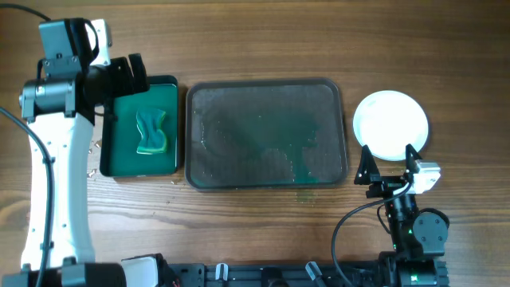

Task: Clean dirty plates on tray and stack at the side

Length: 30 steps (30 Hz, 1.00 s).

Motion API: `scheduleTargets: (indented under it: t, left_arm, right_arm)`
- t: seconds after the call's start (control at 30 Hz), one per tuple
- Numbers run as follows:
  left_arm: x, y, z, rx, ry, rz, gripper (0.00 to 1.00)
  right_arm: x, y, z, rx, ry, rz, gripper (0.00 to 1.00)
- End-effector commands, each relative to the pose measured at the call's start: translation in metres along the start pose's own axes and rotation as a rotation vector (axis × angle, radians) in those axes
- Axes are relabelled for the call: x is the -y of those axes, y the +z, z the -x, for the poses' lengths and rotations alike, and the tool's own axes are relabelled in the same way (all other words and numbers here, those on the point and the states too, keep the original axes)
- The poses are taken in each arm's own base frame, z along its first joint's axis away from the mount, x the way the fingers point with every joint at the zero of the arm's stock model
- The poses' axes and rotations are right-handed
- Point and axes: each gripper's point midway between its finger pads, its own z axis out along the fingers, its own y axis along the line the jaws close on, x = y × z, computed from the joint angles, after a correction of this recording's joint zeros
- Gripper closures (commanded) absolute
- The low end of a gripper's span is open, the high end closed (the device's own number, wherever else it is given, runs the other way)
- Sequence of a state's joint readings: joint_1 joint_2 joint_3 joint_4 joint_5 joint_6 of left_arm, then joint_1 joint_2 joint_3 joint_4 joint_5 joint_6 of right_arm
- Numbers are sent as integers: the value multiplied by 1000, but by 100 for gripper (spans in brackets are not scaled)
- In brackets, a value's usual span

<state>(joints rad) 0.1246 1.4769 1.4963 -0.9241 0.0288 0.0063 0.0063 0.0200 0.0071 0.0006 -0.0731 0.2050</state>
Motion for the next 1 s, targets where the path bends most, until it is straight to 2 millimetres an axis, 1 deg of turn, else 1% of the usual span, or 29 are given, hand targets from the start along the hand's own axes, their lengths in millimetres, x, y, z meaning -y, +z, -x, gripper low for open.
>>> scheduleTargets:
  t: [0.0,0.03,0.1,0.17,0.23,0.27,0.3,0.37,0.43,0.6,0.7,0.97]
  left_arm:
    - [7,-26,3,154,22,-29,0]
    - [9,-29,3,187,26,-34,0]
    - [16,-40,-3,311,42,-56,0]
    - [20,-49,-16,410,55,-75,0]
    - [23,-53,-40,485,65,-93,0]
    - [24,-55,-57,527,67,-106,0]
    - [25,-56,-69,551,64,-115,0]
    - [24,-54,-96,602,57,-133,0]
    - [22,-50,-118,650,33,-146,0]
    - [24,-33,-154,737,25,-187,0]
    - [22,-30,-161,762,22,-183,0]
    - [18,-24,-170,804,15,-175,0]
  right_arm:
    - [-1,0,1,9,11,3,0]
    - [-1,0,1,9,11,3,0]
    - [-1,0,1,9,11,3,0]
    - [-1,0,1,9,11,3,0]
    - [-1,0,1,9,11,3,0]
    - [-1,0,1,9,11,3,0]
    - [-1,0,1,9,11,3,0]
    - [-1,0,1,9,11,3,1]
    - [-1,0,1,9,11,3,0]
    - [-1,0,1,9,11,3,0]
    - [-1,0,1,9,11,3,0]
    - [-1,0,1,9,11,3,0]
